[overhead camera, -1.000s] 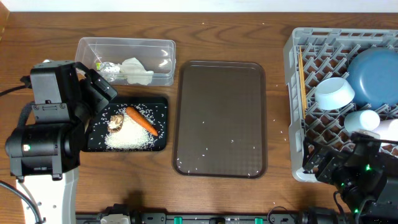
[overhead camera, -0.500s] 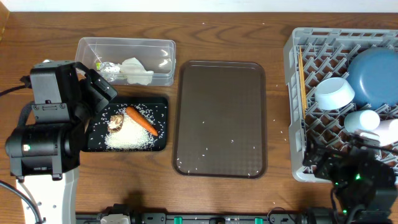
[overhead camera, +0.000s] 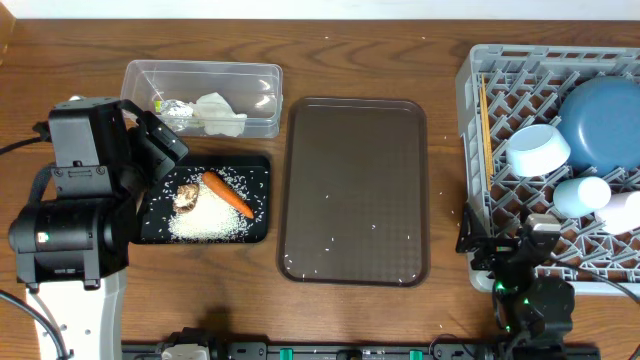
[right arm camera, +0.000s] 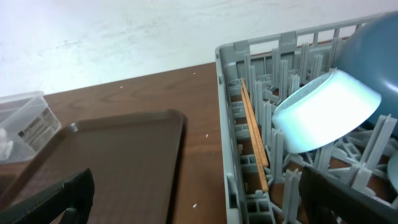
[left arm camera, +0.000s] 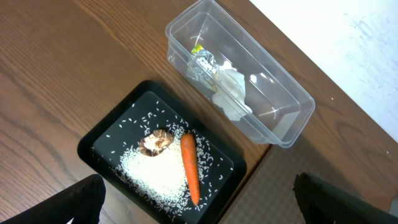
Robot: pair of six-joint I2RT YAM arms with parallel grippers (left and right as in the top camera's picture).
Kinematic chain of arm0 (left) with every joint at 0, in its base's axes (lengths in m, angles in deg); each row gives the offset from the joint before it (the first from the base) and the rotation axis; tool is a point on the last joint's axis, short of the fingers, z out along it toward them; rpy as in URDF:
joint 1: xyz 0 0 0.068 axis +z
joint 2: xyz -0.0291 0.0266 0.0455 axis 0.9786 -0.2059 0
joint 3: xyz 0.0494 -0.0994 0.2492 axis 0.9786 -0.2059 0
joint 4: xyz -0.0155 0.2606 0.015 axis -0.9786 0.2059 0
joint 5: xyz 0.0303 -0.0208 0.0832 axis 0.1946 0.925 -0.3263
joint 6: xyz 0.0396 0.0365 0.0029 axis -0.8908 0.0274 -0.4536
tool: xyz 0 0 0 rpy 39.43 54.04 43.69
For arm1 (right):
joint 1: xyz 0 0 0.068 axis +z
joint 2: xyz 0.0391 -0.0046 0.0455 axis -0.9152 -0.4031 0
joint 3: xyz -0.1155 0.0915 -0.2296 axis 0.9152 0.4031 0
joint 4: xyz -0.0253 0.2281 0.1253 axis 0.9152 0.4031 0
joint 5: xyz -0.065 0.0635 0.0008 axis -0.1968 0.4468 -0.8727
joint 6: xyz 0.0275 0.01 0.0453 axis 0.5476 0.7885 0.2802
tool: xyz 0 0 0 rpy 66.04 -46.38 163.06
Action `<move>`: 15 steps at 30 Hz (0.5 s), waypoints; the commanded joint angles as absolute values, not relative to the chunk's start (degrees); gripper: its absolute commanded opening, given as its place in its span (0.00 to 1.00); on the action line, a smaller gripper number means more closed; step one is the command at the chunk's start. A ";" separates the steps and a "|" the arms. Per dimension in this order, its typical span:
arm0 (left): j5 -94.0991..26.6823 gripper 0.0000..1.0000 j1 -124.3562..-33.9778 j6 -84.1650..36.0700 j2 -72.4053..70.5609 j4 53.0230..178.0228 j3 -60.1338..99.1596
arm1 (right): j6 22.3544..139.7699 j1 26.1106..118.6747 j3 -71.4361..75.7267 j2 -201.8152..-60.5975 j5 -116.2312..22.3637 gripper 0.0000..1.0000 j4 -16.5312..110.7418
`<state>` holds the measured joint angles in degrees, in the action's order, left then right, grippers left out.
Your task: Sort waste into correct bins and load items into the dishwasher rack
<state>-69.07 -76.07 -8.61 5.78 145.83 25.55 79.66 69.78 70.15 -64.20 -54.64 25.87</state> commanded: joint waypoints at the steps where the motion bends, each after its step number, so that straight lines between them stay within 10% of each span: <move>1: -69.95 0.98 -76.16 -8.54 5.62 146.00 25.76 | 78.79 69.13 72.16 -60.73 -54.09 0.99 24.98; 15: -69.95 0.98 -76.16 -8.54 5.62 146.00 25.76 | 70.83 60.40 75.75 -60.71 -53.04 0.99 17.48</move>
